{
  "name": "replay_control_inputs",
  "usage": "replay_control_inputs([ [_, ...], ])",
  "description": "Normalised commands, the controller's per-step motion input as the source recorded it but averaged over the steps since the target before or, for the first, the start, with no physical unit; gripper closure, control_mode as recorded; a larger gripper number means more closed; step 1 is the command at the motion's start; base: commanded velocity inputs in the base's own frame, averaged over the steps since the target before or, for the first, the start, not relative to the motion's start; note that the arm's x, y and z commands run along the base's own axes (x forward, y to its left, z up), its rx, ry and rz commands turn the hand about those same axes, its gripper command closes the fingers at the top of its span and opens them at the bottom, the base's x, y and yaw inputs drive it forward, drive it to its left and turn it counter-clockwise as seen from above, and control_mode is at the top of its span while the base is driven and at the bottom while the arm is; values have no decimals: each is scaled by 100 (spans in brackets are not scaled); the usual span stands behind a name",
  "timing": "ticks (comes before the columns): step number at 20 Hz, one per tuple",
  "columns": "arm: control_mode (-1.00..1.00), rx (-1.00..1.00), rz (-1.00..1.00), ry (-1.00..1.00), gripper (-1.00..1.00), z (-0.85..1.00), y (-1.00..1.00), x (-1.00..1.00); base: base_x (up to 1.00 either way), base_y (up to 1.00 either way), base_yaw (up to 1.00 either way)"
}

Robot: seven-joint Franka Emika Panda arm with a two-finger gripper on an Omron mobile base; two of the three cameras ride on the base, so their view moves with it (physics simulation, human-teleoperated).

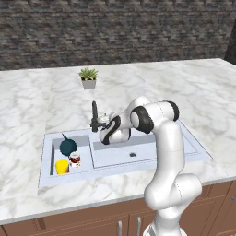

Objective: Pick the cup and teapot and place them in the sink. Then turn on the water.

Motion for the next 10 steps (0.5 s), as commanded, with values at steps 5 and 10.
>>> replay_control_inputs([
  [5,-100,1,0,0,-100,0,-87,0,0,0,0],
  [10,-100,2,0,0,-100,0,-96,0,0,0,0],
])
